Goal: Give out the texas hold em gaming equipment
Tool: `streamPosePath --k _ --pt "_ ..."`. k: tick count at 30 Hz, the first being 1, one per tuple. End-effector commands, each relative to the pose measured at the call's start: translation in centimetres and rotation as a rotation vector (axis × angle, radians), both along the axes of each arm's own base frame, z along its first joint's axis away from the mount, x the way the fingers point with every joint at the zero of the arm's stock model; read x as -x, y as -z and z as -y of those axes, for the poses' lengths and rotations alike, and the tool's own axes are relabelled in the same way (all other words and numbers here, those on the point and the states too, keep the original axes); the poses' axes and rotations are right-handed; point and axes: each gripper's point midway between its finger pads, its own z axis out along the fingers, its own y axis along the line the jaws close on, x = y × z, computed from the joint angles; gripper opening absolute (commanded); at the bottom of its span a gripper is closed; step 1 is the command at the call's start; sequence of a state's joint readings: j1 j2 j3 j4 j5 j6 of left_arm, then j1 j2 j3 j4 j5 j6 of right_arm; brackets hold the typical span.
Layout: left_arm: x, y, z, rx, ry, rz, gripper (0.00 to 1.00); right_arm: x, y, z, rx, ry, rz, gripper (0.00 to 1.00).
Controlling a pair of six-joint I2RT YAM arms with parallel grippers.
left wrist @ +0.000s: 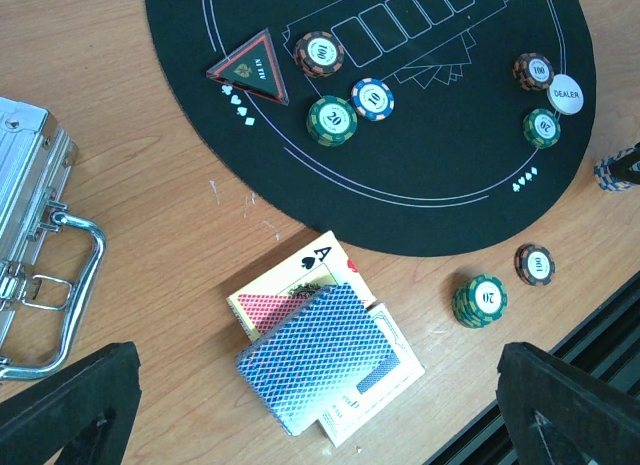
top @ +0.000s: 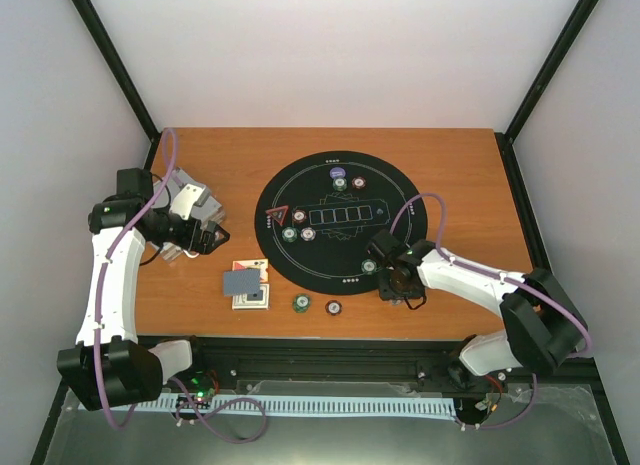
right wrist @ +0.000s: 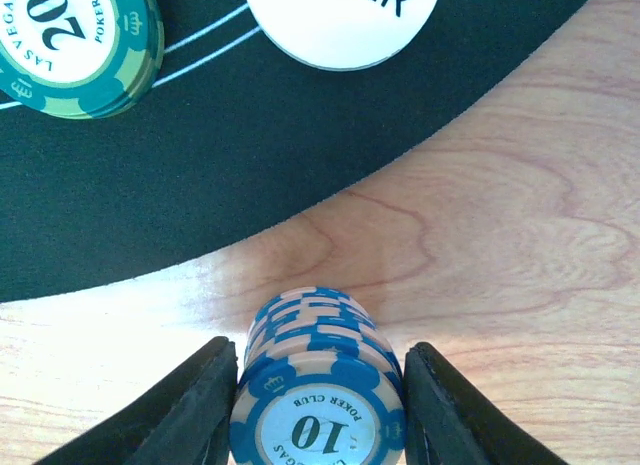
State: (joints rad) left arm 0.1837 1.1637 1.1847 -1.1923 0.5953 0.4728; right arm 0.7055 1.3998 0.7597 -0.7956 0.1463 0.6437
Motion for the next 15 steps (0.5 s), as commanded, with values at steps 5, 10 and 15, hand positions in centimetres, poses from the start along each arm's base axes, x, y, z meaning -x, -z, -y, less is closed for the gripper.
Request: streamPosePath --k 5,10,15 --pt "0.06 -1.43 0.09 0.006 0.006 0.038 1.00 -0.31 -0.29 0.60 0.015 0.012 0.018 0.43" --pt "0.00 -1.43 0.04 0.004 0.004 0.039 1.00 -0.29 -0.05 0.82 0.025 0.016 0.012 0.50" --pt "0.02 -1.43 0.02 0.002 0.004 0.039 1.00 -0.23 0.07 0.76 0.023 0.014 0.005 0.50"
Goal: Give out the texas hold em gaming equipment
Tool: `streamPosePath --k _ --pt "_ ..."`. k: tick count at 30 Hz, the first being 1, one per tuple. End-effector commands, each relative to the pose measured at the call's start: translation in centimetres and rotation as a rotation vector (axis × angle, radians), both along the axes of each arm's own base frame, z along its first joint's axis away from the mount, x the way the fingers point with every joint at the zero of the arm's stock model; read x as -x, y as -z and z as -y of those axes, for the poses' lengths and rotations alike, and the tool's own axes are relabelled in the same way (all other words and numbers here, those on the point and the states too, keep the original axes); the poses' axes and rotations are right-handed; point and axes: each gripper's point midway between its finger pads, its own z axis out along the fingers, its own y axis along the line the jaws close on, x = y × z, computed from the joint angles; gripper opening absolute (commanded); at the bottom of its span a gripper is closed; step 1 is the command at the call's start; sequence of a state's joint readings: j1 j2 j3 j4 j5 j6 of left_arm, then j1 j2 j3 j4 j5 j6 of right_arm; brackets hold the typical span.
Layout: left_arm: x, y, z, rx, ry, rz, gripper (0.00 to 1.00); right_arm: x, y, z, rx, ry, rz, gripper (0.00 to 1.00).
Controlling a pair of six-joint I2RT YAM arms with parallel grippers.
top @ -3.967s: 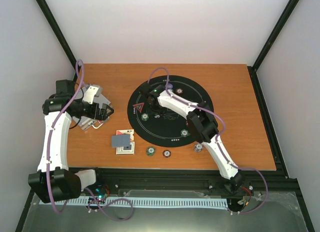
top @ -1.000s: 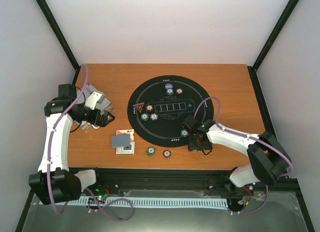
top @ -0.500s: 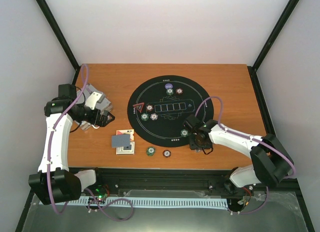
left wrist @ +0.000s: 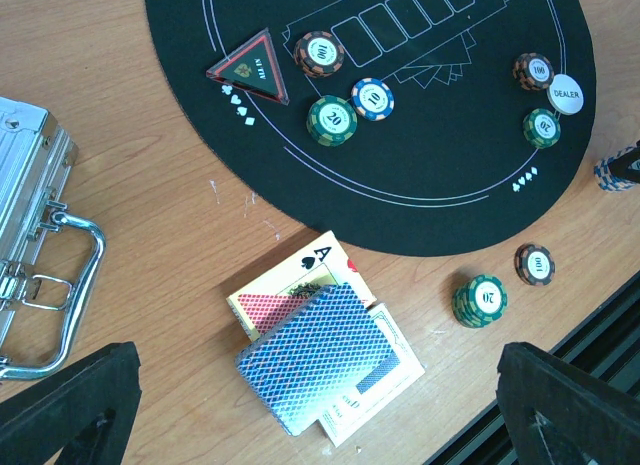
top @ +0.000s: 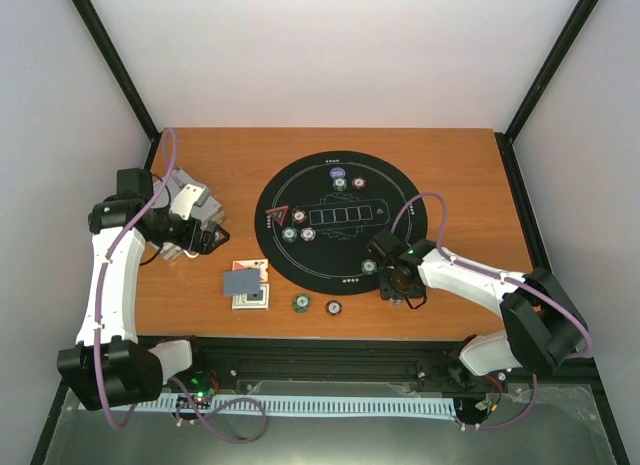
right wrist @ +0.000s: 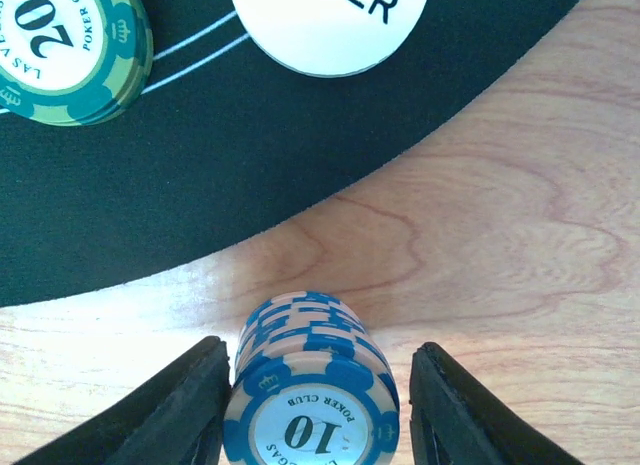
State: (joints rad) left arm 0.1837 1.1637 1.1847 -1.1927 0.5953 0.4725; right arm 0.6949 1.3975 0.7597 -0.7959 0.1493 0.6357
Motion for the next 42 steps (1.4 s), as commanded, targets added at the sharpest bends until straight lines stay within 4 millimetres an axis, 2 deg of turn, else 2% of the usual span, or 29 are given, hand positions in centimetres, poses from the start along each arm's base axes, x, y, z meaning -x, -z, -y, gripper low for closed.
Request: streamPosePath --k 1,10,15,21,26,31,35,42 --pt "0.0 -1.4 0.0 0.002 0.005 0.039 1.00 0.0 0.1 0.5 0.018 0.011 0.003 0.49" --pt "0.0 -1.6 0.0 0.000 0.002 0.046 1.00 0.0 0.2 0.5 0.021 0.010 -0.002 0.40" --pt "0.0 -1.7 -0.1 -0.005 0.005 0.048 1.00 -0.1 0.0 0.4 0.019 0.009 -0.002 0.25" --pt "-0.1 -1.7 -0.1 -0.011 0.005 0.050 1.00 -1.6 -3.1 -0.5 -0.004 0.000 0.051 0.18" --pt "-0.2 -1.6 -0.2 -0.010 0.001 0.047 1.00 -3.6 -6.4 -1.5 -0.019 -0.019 0.111 0.18" --pt "-0.2 -1.6 -0.2 -0.009 0.000 0.044 1.00 -7.8 -8.6 -2.6 -0.018 -0.029 0.165 0.18" --pt "-0.3 -1.7 -0.2 -0.005 -0.001 0.043 1.00 -13.6 -9.9 -3.5 -0.037 -0.009 0.216 0.18" --pt "-0.4 -1.7 -0.2 -0.004 0.002 0.040 1.00 -23.8 -7.8 -4.5 -0.022 0.016 0.209 0.17"
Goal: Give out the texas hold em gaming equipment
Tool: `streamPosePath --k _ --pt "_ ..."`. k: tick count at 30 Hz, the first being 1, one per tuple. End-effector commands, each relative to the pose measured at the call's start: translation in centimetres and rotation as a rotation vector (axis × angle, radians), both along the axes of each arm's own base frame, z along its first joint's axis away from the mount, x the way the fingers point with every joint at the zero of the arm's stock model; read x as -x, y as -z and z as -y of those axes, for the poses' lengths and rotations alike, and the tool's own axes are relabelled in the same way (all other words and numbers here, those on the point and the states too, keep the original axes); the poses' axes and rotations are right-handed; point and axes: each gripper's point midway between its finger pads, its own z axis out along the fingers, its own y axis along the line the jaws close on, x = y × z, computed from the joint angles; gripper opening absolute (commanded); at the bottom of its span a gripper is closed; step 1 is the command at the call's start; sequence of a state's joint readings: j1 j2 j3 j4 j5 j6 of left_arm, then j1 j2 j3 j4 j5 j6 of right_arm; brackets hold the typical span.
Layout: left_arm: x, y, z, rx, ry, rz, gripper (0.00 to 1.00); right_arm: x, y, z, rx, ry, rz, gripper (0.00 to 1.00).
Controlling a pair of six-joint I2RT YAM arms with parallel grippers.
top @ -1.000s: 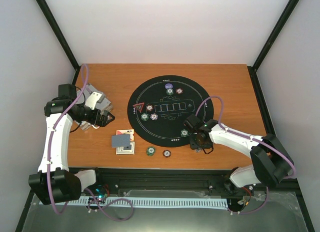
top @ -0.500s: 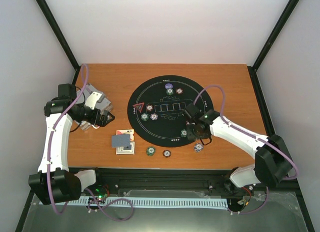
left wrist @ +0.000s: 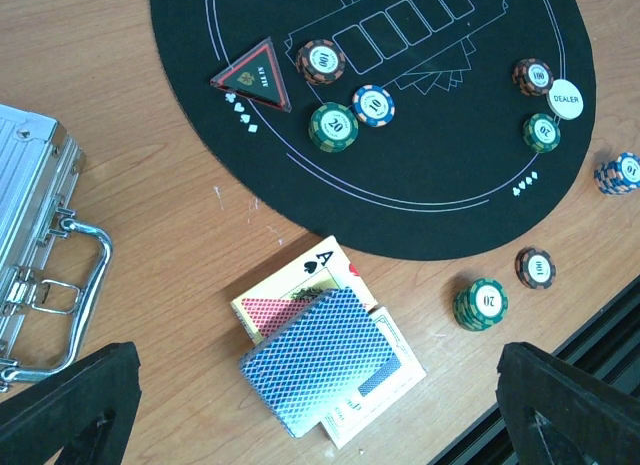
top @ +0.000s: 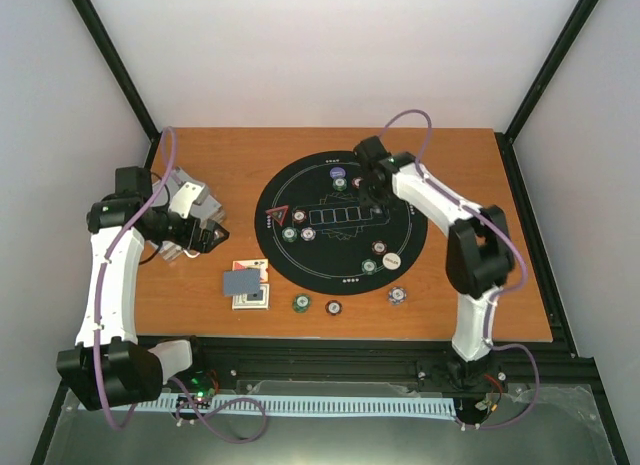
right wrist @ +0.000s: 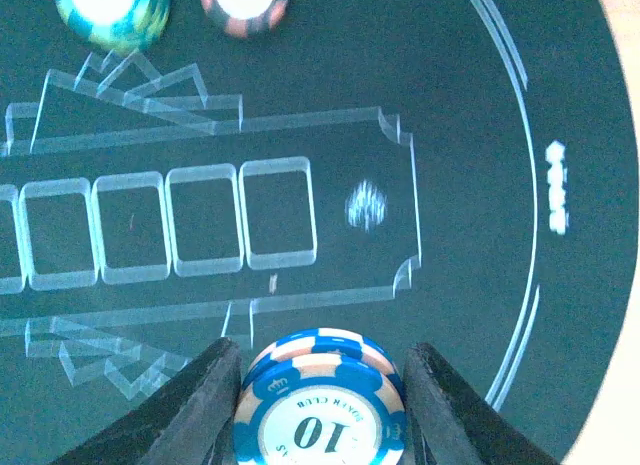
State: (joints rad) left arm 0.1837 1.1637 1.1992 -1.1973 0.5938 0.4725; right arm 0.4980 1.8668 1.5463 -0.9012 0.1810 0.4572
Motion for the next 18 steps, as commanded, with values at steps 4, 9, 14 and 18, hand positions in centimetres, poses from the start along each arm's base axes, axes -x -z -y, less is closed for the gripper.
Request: streamPosePath --k 4,9,14,18 --pt "-0.4 -1.3 -0.2 -0.002 0.001 0.030 1.00 -9.2 1.5 0.2 0.024 0.010 0.013 0.17" --pt "-0.6 -1.1 0.0 0.010 0.004 0.027 1.00 -12.8 3.1 1.0 0.002 0.044 0.016 0.18" --pt "-0.8 -0.9 -0.1 0.011 0.006 0.025 1.00 -14.9 5.4 1.4 -0.003 0.071 0.013 0.17" --pt "-0.9 -0.8 -0.2 0.003 0.007 0.026 1.00 -15.9 7.1 1.5 -0.022 0.091 0.004 0.17"
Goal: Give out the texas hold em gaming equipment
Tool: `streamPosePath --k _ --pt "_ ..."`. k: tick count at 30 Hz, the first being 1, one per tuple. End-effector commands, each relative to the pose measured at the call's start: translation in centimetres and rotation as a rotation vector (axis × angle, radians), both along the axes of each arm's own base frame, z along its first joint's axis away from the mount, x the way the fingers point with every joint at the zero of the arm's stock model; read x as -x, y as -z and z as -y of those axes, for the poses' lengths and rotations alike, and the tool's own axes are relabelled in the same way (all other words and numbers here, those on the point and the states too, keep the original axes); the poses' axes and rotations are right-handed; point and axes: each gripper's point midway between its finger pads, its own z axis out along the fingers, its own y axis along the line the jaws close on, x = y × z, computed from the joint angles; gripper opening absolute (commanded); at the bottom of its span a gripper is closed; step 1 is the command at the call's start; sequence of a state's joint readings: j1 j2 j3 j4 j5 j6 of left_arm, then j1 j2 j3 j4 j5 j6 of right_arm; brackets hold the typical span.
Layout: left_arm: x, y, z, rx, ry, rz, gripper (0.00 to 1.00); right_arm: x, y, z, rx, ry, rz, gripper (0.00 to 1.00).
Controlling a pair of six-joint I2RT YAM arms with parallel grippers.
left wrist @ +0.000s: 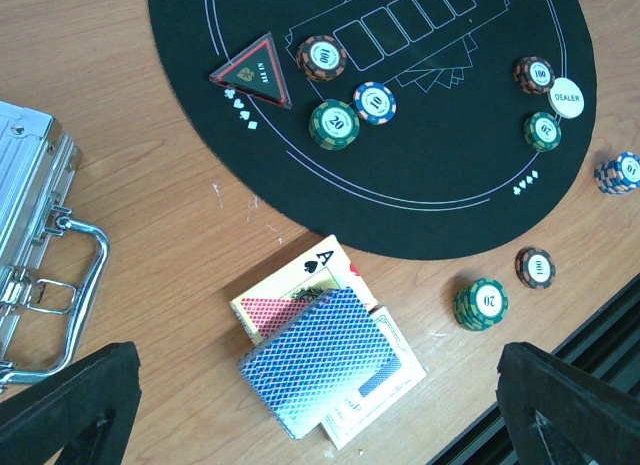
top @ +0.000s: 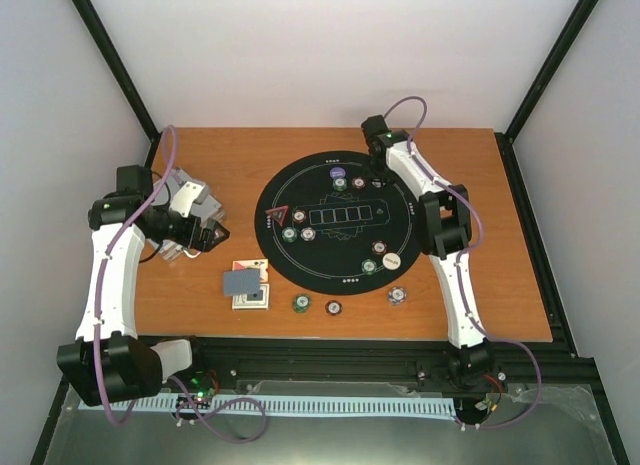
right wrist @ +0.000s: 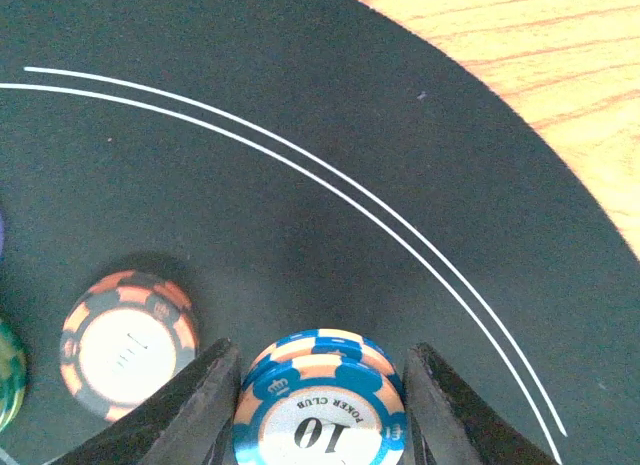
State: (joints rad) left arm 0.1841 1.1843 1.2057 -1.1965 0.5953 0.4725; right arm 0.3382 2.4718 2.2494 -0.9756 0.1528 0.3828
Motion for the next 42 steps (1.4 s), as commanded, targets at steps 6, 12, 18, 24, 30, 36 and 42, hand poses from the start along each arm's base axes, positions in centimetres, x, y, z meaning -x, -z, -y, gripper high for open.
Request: streamPosePath --k 6,12,18,24,30,36,42 --pt "-1.0 -0.9 -0.2 -0.005 0.008 0.036 1.00 -1.9 2.6 0.1 -0.050 0.033 -0.016 0.18" --pt "-1.1 -0.7 -0.2 0.001 0.009 0.032 1.00 -2.3 3.7 0.4 -0.083 0.053 -0.028 0.23" --pt "-1.2 -0.4 -0.3 -0.008 0.012 0.034 1.00 -2.4 3.4 0.3 -0.090 0.043 -0.027 0.43" --pt "-1.1 -0.4 -0.3 -0.004 0.011 0.032 1.00 -2.7 0.2 0.5 -0.091 0.037 0.019 0.54" --pt "-0.9 -0.4 -0.1 0.007 0.003 0.029 1.00 -1.3 -4.5 1.3 -0.072 0.036 0.054 0.56" --pt "-0.8 -0.3 -0.1 0.010 0.001 0.026 1.00 5.3 -6.9 1.9 -0.065 0.021 0.047 0.61" --pt "-0.4 -0.6 0.1 0.013 0.007 0.039 1.00 18.3 -6.1 1.6 0.006 -0.018 0.032 0.74"
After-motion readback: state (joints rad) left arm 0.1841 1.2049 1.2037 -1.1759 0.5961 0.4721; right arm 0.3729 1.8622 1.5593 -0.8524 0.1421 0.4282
